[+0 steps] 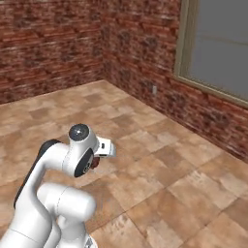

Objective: Retrieve the sausage and cheese from the fridge and place them on the cutting board on the counter.

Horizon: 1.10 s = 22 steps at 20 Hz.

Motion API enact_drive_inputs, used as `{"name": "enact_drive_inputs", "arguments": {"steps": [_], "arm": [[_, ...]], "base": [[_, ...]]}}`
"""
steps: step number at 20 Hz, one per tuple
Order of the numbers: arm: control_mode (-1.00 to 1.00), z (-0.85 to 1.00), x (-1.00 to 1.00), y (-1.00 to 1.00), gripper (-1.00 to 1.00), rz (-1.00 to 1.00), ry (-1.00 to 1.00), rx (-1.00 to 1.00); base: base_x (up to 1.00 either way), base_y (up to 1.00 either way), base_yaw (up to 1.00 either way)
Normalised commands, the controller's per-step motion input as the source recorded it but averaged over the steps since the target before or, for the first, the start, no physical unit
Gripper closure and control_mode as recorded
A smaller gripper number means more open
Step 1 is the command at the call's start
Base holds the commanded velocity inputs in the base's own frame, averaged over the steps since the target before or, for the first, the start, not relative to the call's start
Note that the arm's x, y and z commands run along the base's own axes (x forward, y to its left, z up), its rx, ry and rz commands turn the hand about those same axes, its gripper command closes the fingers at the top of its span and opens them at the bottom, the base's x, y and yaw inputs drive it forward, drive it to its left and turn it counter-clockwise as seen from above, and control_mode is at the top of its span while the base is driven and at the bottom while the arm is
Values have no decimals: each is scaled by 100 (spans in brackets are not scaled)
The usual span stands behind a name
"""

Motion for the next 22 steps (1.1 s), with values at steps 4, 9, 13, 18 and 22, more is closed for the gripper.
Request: {"name": "enact_drive_inputs", "arguments": {"steps": [4, 9, 13, 18, 22], "arm": [[100, 0, 0, 0, 100, 0, 0, 0], [100, 0, 0, 0, 100, 0, 0, 0], [100, 0, 0, 0, 100, 0, 0, 0], [100, 0, 0, 0, 100, 0, 0, 0], [100, 0, 0, 0, 100, 0, 0, 0]], "base": [[-6, 0, 98], [0, 0, 95], [0, 0, 91], [4, 8, 82], [66, 57, 50]]}}
